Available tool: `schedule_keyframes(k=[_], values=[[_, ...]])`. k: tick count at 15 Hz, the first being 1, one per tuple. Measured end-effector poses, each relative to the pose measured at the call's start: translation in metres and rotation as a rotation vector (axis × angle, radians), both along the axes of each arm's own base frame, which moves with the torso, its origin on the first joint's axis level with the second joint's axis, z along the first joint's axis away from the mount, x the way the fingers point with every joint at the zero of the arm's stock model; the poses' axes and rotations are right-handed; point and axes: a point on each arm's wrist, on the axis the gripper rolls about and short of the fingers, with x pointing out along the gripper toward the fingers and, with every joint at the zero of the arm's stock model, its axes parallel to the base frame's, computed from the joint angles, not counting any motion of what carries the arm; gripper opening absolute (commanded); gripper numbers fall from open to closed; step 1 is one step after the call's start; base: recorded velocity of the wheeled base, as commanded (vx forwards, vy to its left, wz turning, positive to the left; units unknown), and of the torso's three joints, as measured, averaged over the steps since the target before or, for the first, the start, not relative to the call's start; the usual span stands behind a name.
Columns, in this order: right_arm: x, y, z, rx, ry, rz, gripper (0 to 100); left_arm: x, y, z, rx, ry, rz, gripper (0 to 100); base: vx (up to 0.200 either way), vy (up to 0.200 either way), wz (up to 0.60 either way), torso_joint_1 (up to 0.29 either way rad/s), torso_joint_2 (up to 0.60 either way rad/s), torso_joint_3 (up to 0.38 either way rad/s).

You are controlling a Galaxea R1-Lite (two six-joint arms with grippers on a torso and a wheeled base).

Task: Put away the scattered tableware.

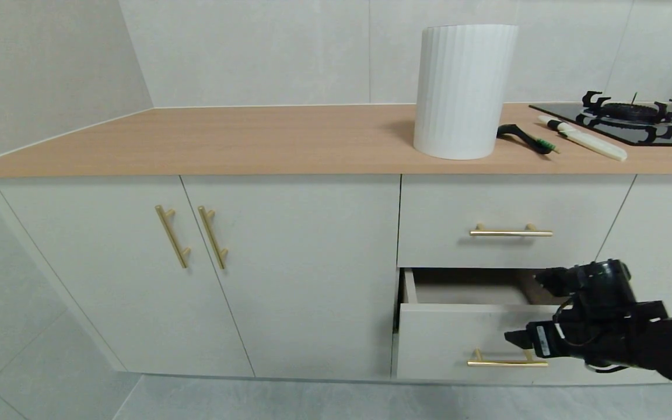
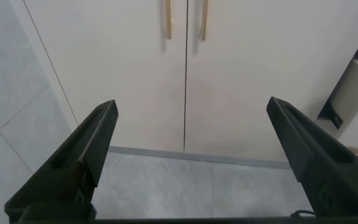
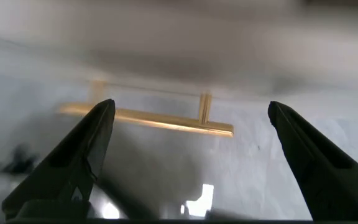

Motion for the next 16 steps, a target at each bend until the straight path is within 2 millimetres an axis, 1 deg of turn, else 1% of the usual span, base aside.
schedule_keyframes(k=[1,3,4,5,6,7,8,10,14,16], values=[[-0.012,0.0,0.024,0.007,-0.007,0.014,100,0.0,0.0,0.0,0.0,0.0,0.0,100,0.0,0.0,0.0,0.0,0.0,0.0],[-0.035,0.003,0.068,0.029,-0.089,0.046,100,0.0,0.0,0.0,0.0,0.0,0.0,100,0.0,0.0,0.0,0.0,0.0,0.0],[-0.042,0.004,0.082,0.042,-0.138,0.059,100,0.0,0.0,0.0,0.0,0.0,0.0,100,0.0,0.0,0.0,0.0,0.0,0.0],[-0.046,0.006,0.09,0.051,-0.169,0.067,100,0.0,0.0,0.0,0.0,0.0,0.0,100,0.0,0.0,0.0,0.0,0.0,0.0],[-0.045,0.008,0.093,0.057,-0.197,0.064,100,0.0,0.0,0.0,0.0,0.0,0.0,100,0.0,0.0,0.0,0.0,0.0,0.0],[-0.04,0.01,0.092,0.061,-0.22,0.05,100,0.0,0.0,0.0,0.0,0.0,0.0,100,0.0,0.0,0.0,0.0,0.0,0.0],[-0.032,0.014,0.086,0.059,-0.241,0.024,100,0.0,0.0,0.0,0.0,0.0,0.0,100,0.0,0.0,0.0,0.0,0.0,0.0],[-0.015,0.021,0.07,0.05,-0.283,-0.017,100,0.0,0.0,0.0,0.0,0.0,0.0,100,0.0,0.0,0.0,0.0,0.0,0.0],[0.007,0.032,0.025,0.024,-0.272,-0.045,100,0.0,0.0,0.0,0.0,0.0,0.0,100,0.0,0.0,0.0,0.0,0.0,0.0],[0.012,0.033,0.006,0.003,-0.229,-0.051,100,0.0,0.0,0.0,0.0,0.0,0.0,100,0.0,0.0,0.0,0.0,0.0,0.0]])
